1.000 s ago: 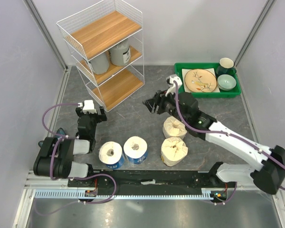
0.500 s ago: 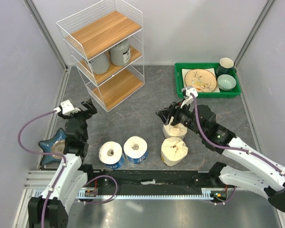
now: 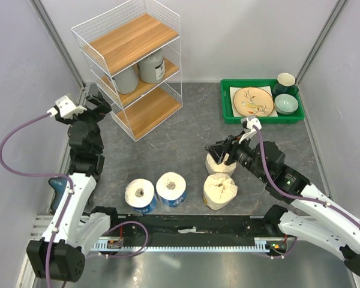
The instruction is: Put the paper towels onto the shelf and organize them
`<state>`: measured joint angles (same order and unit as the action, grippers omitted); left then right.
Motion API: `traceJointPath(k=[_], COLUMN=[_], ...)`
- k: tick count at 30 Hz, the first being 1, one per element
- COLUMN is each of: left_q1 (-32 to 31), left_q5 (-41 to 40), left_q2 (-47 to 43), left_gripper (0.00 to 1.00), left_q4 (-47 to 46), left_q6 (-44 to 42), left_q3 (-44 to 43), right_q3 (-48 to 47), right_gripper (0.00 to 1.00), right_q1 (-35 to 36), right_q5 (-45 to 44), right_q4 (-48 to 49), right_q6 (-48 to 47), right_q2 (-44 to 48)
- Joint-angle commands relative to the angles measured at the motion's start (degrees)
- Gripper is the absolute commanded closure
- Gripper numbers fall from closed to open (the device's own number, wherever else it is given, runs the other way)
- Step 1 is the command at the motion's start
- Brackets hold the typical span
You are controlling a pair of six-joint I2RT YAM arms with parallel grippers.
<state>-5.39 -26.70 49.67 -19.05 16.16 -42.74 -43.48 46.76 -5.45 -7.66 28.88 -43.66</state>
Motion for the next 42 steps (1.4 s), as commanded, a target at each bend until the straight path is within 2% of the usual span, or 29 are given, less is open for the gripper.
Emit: traceJointPath(k=[1,6,12,18,28,42], left_q1=[0.2,4.58,11.79,16.19,17.08,17.17], left_q5=[-1.25,6.12,14.12,23.52,36.18,37.95], left_q2=[2.8,6.66,9.21,13.52,23.27,25.3], left_gripper=[0.0,0.0,0.0,0.0,0.01,0.02], left_q4=[-5.11,-9.25,-12.14,-17.07,-22.61,-22.88], left_q6=[-4.81,-5.97,-2.28,1.76,2.29,0.89], left_q3=[-2.96,-4.36,-4.98,-5.51,-11.84,-13.51], right_q3=[0.59,0.42,0.68,0.86,1.38,1.82], right_gripper=[0.37,0.36,0.35,0.35,0.34,0.33], right_q1=[0.08,0.08,0.0,0.08,-0.09,-0.18], right_q5=[-1.4,-1.58,-2.1,-2.37,-2.9,-2.55], right_q4=[-0.25,-0.34,0.01,0.54,1.68,2.83], right_q6=[0.12,-0.85,-1.81,-2.34,-2.34,-2.43], right_q2=[1.47,1.03,0.07,-1.43,-2.75,-3.71])
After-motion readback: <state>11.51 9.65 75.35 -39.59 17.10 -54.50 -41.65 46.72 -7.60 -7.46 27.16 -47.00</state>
